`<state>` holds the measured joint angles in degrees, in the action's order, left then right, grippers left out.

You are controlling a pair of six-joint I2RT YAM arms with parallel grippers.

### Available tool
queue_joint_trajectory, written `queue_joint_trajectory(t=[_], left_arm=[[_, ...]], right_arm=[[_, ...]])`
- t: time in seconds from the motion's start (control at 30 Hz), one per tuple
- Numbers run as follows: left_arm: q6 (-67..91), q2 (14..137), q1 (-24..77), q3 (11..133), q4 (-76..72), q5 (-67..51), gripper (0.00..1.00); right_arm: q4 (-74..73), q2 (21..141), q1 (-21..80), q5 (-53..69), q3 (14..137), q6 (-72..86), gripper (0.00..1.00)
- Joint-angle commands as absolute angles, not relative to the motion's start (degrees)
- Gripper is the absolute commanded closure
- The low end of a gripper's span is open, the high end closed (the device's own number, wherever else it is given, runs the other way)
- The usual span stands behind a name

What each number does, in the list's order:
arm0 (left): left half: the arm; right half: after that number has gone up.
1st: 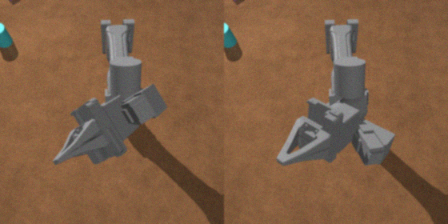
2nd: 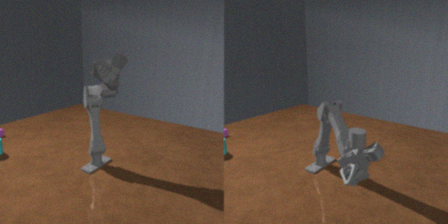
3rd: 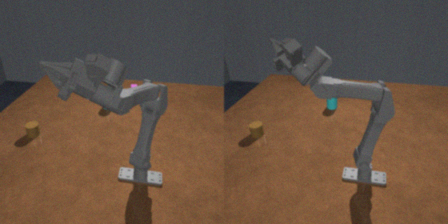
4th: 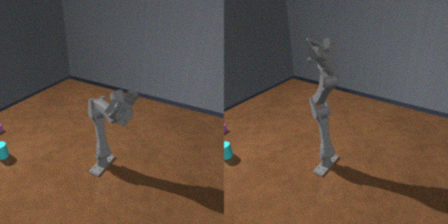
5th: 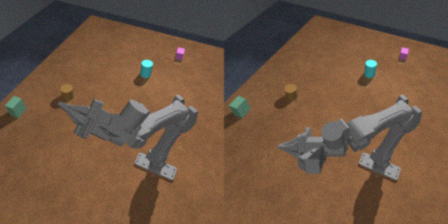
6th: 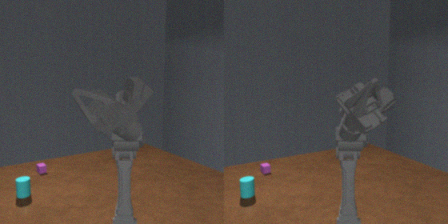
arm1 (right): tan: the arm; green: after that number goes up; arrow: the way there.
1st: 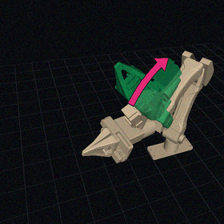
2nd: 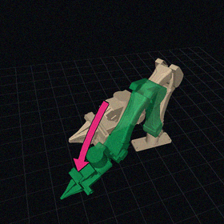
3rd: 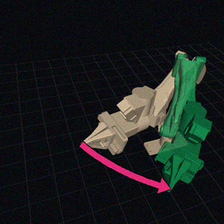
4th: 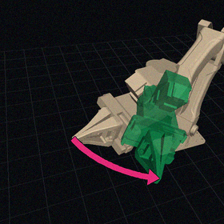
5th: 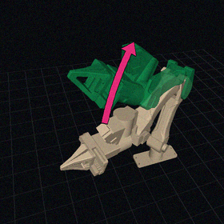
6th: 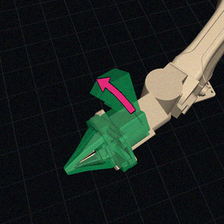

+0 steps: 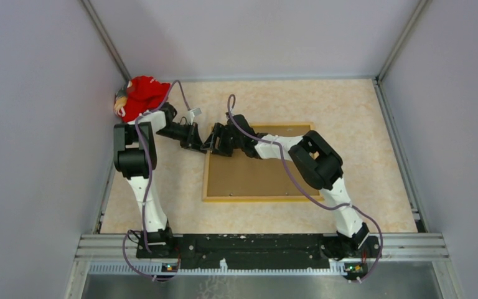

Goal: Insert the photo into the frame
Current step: Install the photo frame at the center of the board.

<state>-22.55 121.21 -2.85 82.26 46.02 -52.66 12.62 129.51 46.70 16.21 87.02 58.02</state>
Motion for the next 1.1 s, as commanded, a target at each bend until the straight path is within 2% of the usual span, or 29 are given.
queue_joint_trajectory(t=[0.0, 0.27, 0.47, 0.57, 0.63, 0.73, 0.87, 1.07], left_arm=[[-23.86, 120.48, -1.35, 80.51, 44.54, -48.76, 0.95], [-24.43, 119.90, -1.44, 80.63, 45.01, -48.26, 0.95], [-26.89, 117.80, -2.06, 82.51, 48.22, -48.44, 0.92], [-29.14, 116.73, -2.36, 84.01, 50.58, -47.45, 0.86], [-31.17, 115.79, -2.38, 84.26, 51.85, -46.89, 0.79], [-33.45, 114.39, -2.33, 83.00, 52.16, -44.44, 0.72], [-35.20, 111.49, -1.64, 78.40, 50.35, -41.04, 0.70], [-36.21, 106.96, 2.80, 70.75, 46.90, -36.37, 0.70]], right_arm=[[10.75, 131.99, 47.37, 14.62, 88.78, 57.52, 0.36], [11.02, 128.64, 47.38, 14.98, 87.47, 56.32, 0.35], [12.30, 116.45, 43.15, 15.63, 81.49, 53.10, 0.18], [8.95, 107.17, 38.05, 12.02, 75.46, 50.47, 0.07], [5.99, 100.64, 33.66, 9.63, 71.31, 48.37, 0.02], [1.12, 91.36, 25.71, 6.45, 65.49, 45.29, 0.01], [-6.74, 83.53, 15.24, 0.73, 59.46, 41.26, 0.01], [-6.72, 83.86, 4.34, 2.52, 52.19, 39.18, 0.01]])
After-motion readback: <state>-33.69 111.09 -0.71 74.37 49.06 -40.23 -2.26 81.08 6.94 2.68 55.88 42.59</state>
